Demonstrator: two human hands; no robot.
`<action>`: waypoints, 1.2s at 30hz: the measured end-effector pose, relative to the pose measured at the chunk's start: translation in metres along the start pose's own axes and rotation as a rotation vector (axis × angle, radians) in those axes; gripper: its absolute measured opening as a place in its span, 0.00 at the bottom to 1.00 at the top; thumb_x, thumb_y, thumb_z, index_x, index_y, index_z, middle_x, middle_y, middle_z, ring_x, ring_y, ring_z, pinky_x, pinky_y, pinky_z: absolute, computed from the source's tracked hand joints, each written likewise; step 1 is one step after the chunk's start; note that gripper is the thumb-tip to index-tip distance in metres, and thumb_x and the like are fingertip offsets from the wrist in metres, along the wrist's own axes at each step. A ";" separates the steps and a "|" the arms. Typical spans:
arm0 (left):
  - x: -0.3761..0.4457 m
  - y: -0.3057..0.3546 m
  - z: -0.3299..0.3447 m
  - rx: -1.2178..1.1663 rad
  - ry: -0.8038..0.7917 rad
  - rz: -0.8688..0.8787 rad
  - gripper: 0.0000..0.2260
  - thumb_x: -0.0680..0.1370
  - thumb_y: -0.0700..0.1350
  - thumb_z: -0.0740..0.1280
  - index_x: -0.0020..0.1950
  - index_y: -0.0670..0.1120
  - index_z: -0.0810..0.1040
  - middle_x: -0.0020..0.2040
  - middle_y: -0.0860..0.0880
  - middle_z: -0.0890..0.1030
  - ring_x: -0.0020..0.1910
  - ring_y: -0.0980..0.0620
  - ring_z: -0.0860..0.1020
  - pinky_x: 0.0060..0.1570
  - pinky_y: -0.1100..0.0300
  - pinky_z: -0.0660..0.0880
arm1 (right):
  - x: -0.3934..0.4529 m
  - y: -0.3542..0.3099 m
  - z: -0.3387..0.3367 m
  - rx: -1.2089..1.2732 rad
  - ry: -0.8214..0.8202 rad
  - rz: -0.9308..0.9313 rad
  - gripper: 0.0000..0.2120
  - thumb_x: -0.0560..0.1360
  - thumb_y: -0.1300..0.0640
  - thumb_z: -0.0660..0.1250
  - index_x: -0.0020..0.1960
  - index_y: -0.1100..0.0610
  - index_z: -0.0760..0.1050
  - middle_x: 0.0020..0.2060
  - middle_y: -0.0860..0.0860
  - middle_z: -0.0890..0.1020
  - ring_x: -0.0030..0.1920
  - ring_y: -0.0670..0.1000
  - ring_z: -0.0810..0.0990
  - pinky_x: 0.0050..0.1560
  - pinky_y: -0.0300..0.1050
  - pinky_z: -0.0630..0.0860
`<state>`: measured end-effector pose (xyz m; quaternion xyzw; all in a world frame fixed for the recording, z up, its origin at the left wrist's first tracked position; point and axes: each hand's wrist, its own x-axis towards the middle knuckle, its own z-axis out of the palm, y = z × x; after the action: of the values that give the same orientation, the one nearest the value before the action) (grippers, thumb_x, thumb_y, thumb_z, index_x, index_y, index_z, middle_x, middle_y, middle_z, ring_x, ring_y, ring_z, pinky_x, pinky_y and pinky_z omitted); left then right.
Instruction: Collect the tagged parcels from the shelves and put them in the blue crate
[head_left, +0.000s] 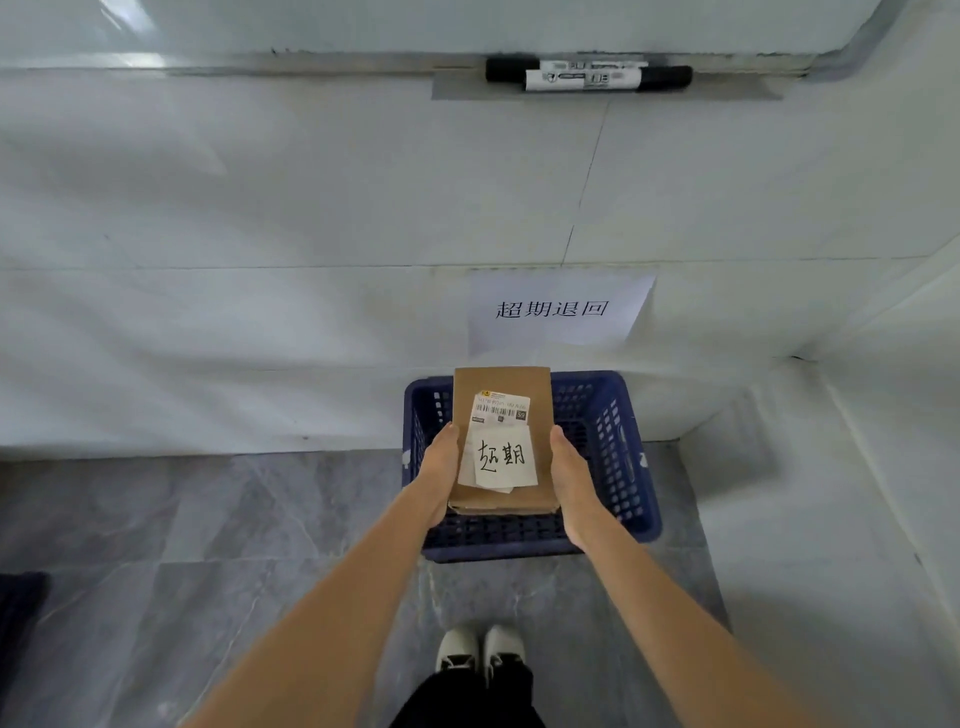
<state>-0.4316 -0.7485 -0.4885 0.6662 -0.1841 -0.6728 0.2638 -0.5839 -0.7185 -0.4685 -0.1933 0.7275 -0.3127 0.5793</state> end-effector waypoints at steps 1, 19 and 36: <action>0.013 0.002 0.001 -0.001 0.006 -0.012 0.21 0.81 0.59 0.52 0.62 0.51 0.78 0.45 0.46 0.86 0.51 0.42 0.82 0.63 0.42 0.72 | 0.019 0.003 0.003 -0.006 -0.007 0.027 0.27 0.82 0.39 0.51 0.76 0.51 0.63 0.74 0.50 0.68 0.74 0.53 0.64 0.71 0.51 0.59; 0.271 -0.087 -0.030 -0.036 0.168 -0.221 0.26 0.78 0.64 0.52 0.64 0.49 0.76 0.46 0.45 0.85 0.51 0.42 0.82 0.62 0.43 0.73 | 0.278 0.129 0.085 -0.009 -0.134 0.322 0.34 0.76 0.29 0.50 0.71 0.48 0.71 0.67 0.50 0.77 0.65 0.53 0.75 0.70 0.56 0.68; 0.353 -0.123 -0.033 0.079 0.212 -0.076 0.17 0.82 0.58 0.51 0.68 0.52 0.63 0.51 0.44 0.81 0.40 0.49 0.81 0.33 0.58 0.79 | 0.367 0.192 0.135 0.019 -0.176 0.287 0.23 0.81 0.43 0.51 0.64 0.54 0.76 0.52 0.53 0.84 0.57 0.58 0.81 0.63 0.58 0.75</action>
<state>-0.4029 -0.8595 -0.8452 0.7500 -0.1561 -0.6004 0.2296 -0.5318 -0.8455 -0.8815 -0.1086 0.6910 -0.2155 0.6814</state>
